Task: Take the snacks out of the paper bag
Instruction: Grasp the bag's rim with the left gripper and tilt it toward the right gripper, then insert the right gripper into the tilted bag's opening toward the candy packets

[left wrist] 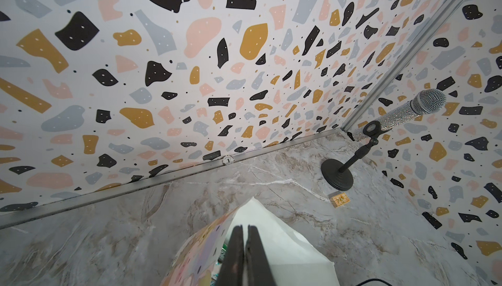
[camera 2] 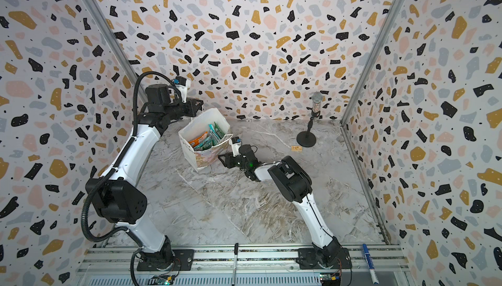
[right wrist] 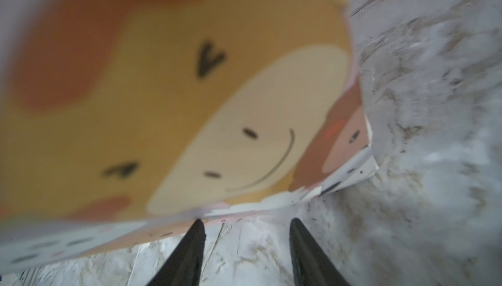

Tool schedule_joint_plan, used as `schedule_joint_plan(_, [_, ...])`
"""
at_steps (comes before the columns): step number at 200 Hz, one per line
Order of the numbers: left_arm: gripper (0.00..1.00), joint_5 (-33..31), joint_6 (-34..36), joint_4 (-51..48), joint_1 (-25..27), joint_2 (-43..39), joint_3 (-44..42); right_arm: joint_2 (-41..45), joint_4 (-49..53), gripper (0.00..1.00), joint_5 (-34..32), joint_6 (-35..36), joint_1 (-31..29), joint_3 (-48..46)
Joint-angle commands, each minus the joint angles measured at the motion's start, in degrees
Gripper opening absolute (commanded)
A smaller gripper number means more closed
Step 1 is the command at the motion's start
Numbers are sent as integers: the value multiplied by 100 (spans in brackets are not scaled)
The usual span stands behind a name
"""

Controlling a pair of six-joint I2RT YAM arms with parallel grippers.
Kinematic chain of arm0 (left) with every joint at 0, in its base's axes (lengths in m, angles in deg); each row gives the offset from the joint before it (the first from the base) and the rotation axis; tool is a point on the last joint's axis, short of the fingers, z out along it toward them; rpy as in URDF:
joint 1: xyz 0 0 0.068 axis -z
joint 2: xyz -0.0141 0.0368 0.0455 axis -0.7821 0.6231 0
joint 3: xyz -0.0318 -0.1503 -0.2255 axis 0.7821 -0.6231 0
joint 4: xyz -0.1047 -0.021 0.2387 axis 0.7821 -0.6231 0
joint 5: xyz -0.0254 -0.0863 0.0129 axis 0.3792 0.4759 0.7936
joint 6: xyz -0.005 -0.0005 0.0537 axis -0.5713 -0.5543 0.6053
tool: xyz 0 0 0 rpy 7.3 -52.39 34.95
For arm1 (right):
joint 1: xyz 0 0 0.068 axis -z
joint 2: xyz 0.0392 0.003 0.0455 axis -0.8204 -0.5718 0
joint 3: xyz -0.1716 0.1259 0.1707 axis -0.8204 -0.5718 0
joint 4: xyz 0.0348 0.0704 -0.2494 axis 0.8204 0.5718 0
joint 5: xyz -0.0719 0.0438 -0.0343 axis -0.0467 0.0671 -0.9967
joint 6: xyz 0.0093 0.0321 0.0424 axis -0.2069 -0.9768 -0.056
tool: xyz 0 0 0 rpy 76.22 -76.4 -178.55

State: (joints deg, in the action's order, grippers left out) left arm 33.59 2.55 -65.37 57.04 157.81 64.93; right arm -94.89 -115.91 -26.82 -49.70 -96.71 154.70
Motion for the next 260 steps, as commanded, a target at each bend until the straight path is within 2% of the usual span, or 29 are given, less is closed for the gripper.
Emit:
schedule_joint_plan(1, [0,23,181,684,241,-629,-317,166,50,52,-10,-74,25,-87])
schedule_joint_plan(68, [0,-618,251,1033,831,-1567,-1674,1350,-495,55,-232,21,427,-2127])
schedule_joint_plan(105, [0,-749,68,1293,1230,-1996,-2346,2341,-205,56,-371,366,787,-3156])
schedule_joint_plan(142, [0,-1147,-51,1437,1715,-2299,-2824,3415,230,56,-694,755,1076,-4021])
schedule_joint_plan(201, [0,-1158,-19,1367,2280,-2388,-3092,5218,1227,55,-1209,1132,1311,-4496])
schedule_joint_plan(260, [0,-1457,71,1172,2295,-2377,-3039,6345,1588,52,-132,1542,1084,-4490])
